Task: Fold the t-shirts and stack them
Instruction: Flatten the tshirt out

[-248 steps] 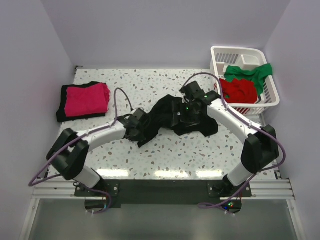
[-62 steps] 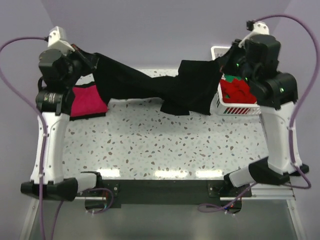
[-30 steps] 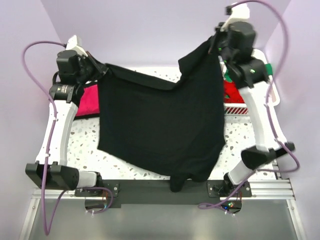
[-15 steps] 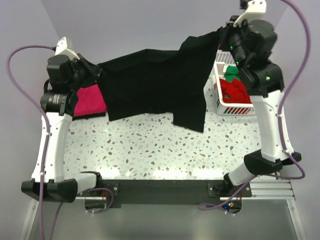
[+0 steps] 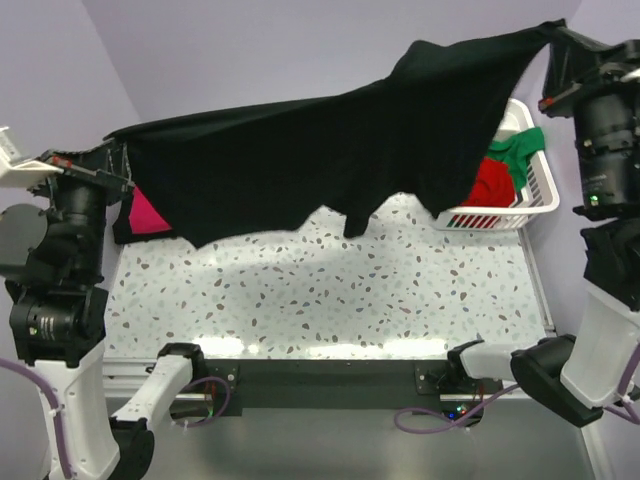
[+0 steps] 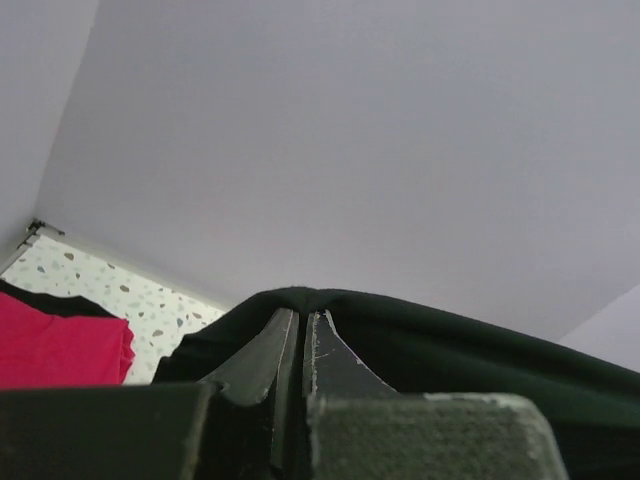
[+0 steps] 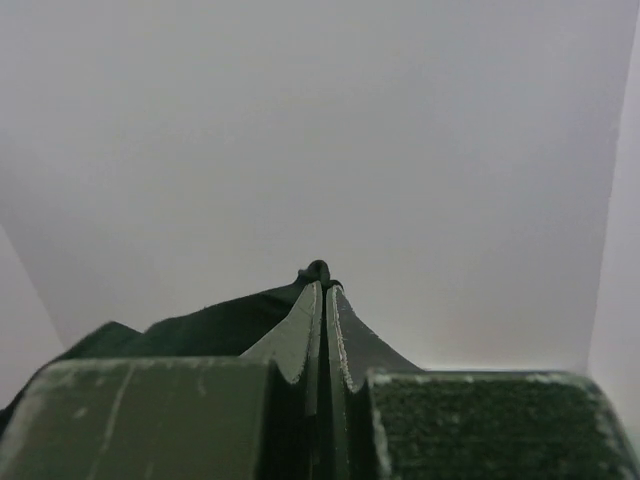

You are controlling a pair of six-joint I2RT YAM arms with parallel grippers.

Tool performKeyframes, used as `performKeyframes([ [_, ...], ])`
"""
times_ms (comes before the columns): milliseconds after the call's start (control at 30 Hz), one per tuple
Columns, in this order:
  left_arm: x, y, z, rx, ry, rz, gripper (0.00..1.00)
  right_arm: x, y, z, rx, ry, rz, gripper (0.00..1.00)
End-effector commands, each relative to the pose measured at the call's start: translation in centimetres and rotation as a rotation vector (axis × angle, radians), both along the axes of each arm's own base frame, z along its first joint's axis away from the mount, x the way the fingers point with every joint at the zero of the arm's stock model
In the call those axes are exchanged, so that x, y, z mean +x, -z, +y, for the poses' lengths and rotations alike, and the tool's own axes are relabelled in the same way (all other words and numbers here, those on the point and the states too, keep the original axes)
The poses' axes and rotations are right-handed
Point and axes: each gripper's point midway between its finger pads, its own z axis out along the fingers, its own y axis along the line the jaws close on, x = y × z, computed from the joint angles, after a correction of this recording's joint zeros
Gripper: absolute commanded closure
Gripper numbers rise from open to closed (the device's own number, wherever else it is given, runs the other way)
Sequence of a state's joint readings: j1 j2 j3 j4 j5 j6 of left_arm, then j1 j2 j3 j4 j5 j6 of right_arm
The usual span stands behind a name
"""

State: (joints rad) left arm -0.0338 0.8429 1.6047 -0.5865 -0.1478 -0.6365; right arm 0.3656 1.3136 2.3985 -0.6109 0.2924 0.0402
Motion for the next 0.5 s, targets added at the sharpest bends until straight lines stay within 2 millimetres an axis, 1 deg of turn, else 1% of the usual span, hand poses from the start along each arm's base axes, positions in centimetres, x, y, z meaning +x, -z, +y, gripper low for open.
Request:
performKeyframes([
  [0,-1.7,-1.2,2.6,-0.029,-0.142,-0.021,1.0,-2.7,-3.4,-1.8,0.035,0.047,-0.127,1.0],
  [33,-2.3,-1.8,2.9,-0.033,-0.155,-0.034,1.0,-2.7,-3.7,-2.1,0.046,0.058,-0.138,1.0],
  [100,-2.1,-1.7,2.9,-0.043,-0.157,-0.021,1.0,-2.4,-3.7,-2.5,0.031,0.095,-0.139,1.0],
  [133,-2.0,-1.7,2.8,-0.048,-0.153,-0.018,1.0,-1.3,-3.4,-2.5,0.027,0.118,-0.123,1.0],
  [200,-0.2,-0.2,2.2,-0.052,-0.125,0.037,1.0,0.3,-2.7,-2.1,0.022,0.128,-0.095,1.0],
  [233,0.6,0.5,2.0,-0.054,-0.111,0.062,1.0,2.0,-2.0,-1.5,0.017,0.125,-0.066,1.0],
  [267,2.5,2.1,1.6,-0.056,-0.096,0.124,1.0,3.7,-1.0,-0.8,0.004,0.121,-0.035,1.0],
  [300,3.7,3.1,0.6,-0.052,-0.044,0.158,1.0,4.8,-0.5,-0.3,0.001,0.119,-0.02,1.0],
  [333,5.2,4.7,0.1,-0.05,-0.019,0.205,1.0,6.2,0.4,0.2,-0.01,0.121,0.005,1.0],
  [367,7.6,6.6,-0.5,-0.049,0.009,0.268,1.0,9.5,2.7,1.4,-0.04,0.121,0.069,1.0],
  [400,9.0,8.5,-1.5,-0.042,0.061,0.317,1.0,11.2,3.8,2.0,-0.055,0.122,0.096,1.0],
  [433,10.5,9.6,-1.9,-0.034,0.082,0.337,1.0,13.2,5.3,2.7,-0.082,0.128,0.133,1.0],
  [467,12.8,12.2,-2.1,-0.029,0.095,0.406,1.0,16.9,8.7,3.6,-0.122,0.141,0.209,1.0],
])
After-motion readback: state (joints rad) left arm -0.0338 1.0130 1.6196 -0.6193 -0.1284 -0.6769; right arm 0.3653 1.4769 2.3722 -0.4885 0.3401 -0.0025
